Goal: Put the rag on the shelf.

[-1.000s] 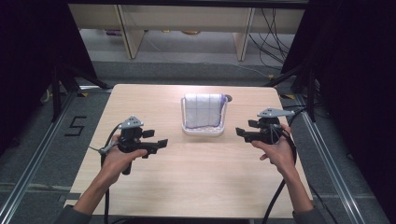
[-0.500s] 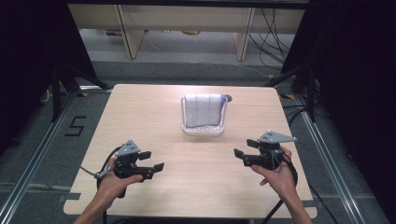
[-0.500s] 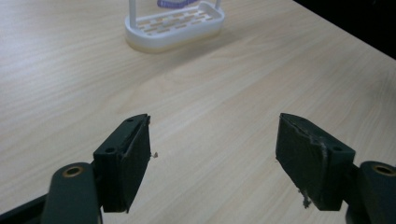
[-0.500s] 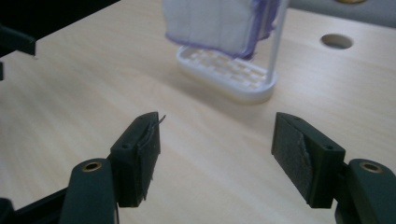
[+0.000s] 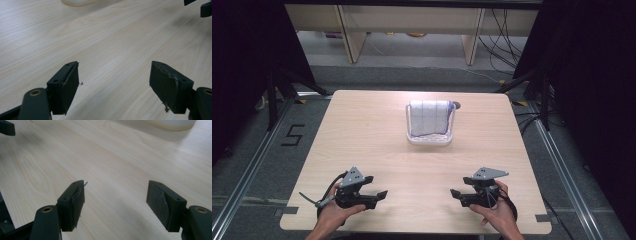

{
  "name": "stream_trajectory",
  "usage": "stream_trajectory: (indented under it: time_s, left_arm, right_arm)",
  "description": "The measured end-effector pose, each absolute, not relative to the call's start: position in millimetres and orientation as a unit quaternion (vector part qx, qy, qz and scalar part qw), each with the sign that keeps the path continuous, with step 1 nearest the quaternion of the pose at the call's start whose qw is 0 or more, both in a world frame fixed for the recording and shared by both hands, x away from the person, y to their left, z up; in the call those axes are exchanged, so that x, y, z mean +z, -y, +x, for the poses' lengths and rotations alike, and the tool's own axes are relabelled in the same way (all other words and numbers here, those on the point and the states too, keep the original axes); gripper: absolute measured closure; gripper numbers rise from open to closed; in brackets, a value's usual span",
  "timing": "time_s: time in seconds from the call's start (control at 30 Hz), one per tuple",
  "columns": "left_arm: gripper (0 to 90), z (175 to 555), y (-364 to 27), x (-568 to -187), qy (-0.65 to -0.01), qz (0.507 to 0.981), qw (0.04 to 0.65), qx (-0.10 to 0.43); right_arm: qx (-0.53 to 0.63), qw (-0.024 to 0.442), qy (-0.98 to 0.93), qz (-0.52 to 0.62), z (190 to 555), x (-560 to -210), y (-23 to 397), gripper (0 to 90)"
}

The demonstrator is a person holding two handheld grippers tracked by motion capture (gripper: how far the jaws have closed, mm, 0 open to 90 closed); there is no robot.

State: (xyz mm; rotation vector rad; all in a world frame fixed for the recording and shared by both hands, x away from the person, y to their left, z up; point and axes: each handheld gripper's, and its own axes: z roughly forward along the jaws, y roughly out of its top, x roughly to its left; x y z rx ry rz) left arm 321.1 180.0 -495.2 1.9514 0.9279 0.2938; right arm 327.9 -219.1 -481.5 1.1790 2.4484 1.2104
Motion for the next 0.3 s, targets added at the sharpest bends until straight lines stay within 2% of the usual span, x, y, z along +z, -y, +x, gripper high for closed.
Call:
stream_trajectory:
  time_s: [0.3]
  left_arm:
    - [23.1, 323.5, -183.4, -502.8, -0.386, 0.795, 0.452, 0.123]
  right_arm:
    - [0.399, 0.090, -0.822, 0.397, 330.5, -487.0, 219.9, 29.8]
